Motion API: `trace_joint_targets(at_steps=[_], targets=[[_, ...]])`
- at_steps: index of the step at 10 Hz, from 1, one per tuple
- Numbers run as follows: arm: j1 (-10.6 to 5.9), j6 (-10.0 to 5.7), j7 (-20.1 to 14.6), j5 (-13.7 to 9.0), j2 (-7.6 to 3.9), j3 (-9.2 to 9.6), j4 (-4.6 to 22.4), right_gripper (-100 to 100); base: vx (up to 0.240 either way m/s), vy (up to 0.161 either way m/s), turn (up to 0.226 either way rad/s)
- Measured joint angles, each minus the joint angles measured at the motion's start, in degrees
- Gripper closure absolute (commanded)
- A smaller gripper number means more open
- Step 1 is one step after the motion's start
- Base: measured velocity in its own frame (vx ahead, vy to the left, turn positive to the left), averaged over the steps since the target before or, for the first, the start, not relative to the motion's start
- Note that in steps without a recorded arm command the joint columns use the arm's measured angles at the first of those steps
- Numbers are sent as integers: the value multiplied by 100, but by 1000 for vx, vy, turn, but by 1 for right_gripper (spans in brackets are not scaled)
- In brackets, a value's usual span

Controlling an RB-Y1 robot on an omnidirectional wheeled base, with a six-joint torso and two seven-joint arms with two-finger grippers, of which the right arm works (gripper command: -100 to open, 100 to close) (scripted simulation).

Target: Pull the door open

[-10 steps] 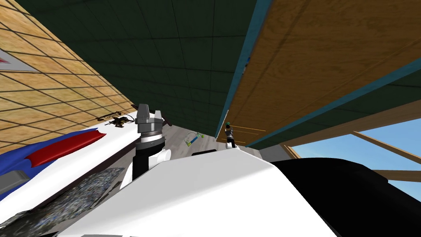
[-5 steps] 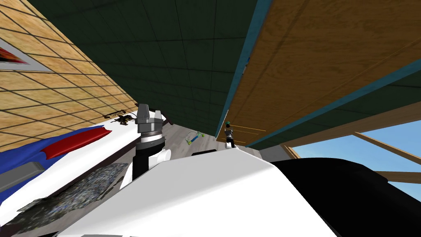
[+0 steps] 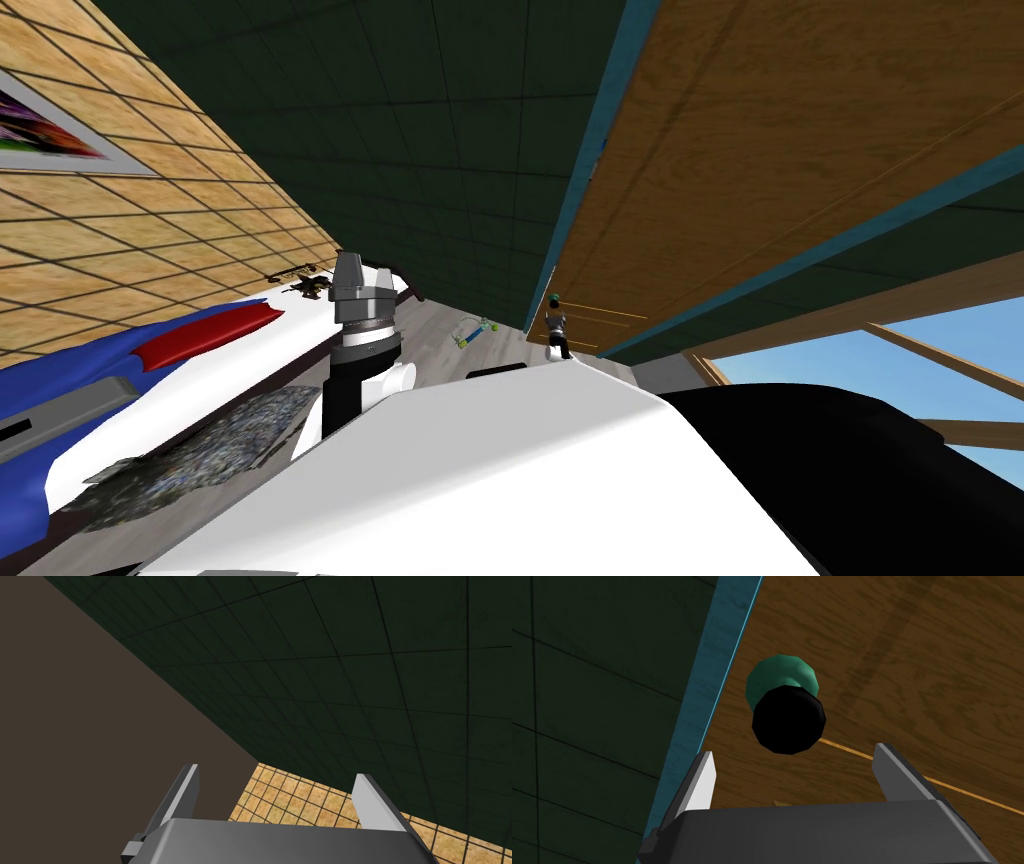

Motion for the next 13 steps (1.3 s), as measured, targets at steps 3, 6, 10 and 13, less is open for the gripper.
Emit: trace_joint_targets(at_steps=[3, 6, 10, 13], targets=[[1, -9, -455, -186, 49, 53, -30, -100, -56, -15, 39], [0, -11, -896, -357, 92, 101, -61, -100, -54, -8, 37], [-11, -28, -1534, -623, 161, 181, -88, -100, -67, -18, 41], [-11, -34, -1764, -721, 184, 212, -100, -100, 12, -3, 50]])
